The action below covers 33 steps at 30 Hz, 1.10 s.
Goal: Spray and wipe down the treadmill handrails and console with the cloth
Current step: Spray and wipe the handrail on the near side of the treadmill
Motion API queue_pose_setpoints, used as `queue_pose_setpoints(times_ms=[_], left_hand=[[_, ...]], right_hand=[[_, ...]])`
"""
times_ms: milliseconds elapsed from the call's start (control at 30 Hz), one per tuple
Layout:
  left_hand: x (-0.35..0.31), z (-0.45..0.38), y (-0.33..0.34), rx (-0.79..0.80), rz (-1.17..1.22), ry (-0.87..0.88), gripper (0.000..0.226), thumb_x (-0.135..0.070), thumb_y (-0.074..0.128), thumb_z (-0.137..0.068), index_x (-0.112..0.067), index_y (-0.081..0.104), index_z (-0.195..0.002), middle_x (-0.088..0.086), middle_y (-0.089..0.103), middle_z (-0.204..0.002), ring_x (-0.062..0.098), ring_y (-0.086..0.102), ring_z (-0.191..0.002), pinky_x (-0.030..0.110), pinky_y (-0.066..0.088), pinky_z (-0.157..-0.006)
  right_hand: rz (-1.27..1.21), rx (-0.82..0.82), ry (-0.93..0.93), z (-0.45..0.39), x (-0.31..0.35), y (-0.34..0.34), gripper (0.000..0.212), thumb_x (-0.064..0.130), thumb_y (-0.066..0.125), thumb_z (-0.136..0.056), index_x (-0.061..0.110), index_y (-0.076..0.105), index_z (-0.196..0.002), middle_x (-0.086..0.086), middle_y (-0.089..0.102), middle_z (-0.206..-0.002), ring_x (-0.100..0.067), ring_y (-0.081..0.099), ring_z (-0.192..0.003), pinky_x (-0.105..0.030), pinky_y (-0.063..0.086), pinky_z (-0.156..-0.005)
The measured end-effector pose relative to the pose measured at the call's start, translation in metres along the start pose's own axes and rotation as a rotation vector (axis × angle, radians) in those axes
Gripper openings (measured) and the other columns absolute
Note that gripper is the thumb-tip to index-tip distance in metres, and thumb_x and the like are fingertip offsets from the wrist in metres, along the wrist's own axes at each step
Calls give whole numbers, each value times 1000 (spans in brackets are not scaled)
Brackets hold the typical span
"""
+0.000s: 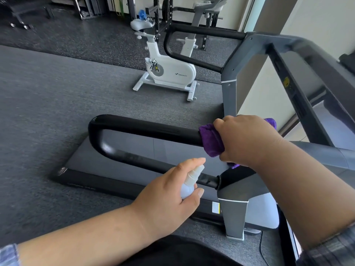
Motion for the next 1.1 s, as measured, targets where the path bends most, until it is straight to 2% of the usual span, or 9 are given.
queue_pose_setpoints(times_ms=[167, 267, 333, 467, 600, 733, 900, 1033, 1100], left_hand=[[11, 5, -16, -22, -4, 7, 56, -50, 51, -87, -58, 25, -136, -29, 55, -97, -5, 58, -89, 21, 48, -82], [21, 10, -28, -36, -10, 8, 55, -50, 51, -87, -63, 25, -134, -31, 54, -98, -7, 57, -90, 15, 44, -82], [29, 13, -39, -48, -11, 2, 56, -50, 51, -88, -69, 21, -132, -34, 53, -99, -8, 57, -92, 11, 42, -82], [45, 19, -63, -64, -11, -13, 57, -52, 50, -87, -72, 19, -131, -35, 53, -98, -6, 57, -91, 18, 46, -83], [62, 25, -89, -97, -17, -34, 58, -51, 51, -87, -72, 19, -131, -35, 53, -99, -8, 57, -93, 8, 40, -82], [85, 33, -115, -122, -7, -69, 56, -51, 51, -87, -70, 21, -131, -34, 54, -98, -6, 57, -93, 9, 40, -81], [112, 42, -138, -120, -7, -109, 55, -54, 51, -87, -73, 20, -129, -34, 55, -106, -9, 56, -99, 6, 40, -80], [128, 47, -157, -131, 31, -125, 56, -53, 53, -87, -74, 20, -127, -41, 50, -111, -9, 56, -101, 2, 37, -81], [135, 50, -167, -143, 56, -121, 57, -52, 54, -88, -77, 18, -125, -41, 49, -114, -9, 56, -102, 2, 37, -82]], right_hand=[[-26, -37, -2, -20, 31, -14, 45, 49, 65, -66, 24, 35, -89, 8, 32, -71, -20, 41, -65, -31, 33, -54], [-48, -46, 9, -35, 54, -23, 46, 48, 66, -70, 23, 35, -92, 3, 37, -80, -23, 41, -72, -33, 37, -60], [-49, -46, 20, -45, 67, -30, 44, 48, 67, -72, 22, 39, -95, 3, 39, -82, -24, 41, -74, -34, 37, -61], [-59, -40, 4, -67, 95, -46, 44, 49, 68, -75, 21, 44, -100, 0, 47, -88, -25, 49, -78, -34, 36, -63], [-65, -49, -15, -92, 126, -60, 47, 50, 68, -78, 19, 47, -107, -1, 57, -99, -27, 58, -86, -35, 34, -64], [-73, -54, -11, -117, 152, -70, 40, 45, 64, -79, 19, 46, -104, 0, 47, -88, -24, 43, -74, -36, 33, -61], [-101, -6, -50, -149, 188, -85, 41, 40, 68, -71, 20, 39, -92, 2, 45, -81, -25, 49, -70, -33, 29, -56], [-44, 34, -40, -174, 221, -99, 33, 31, 64, -81, 20, 47, -105, -1, 43, -88, -26, 47, -77, -37, 33, -65], [11, 76, -71, -185, 240, -106, 30, 28, 57, -88, 18, 51, -116, -4, 51, -100, -29, 55, -92, -38, 36, -71]])
Point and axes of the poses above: each hand's wrist, its own z-axis away from the middle knuckle, its own y-axis out of the palm, x = y × z, the point moved 6 cm from there along -z, towards the middle knuckle
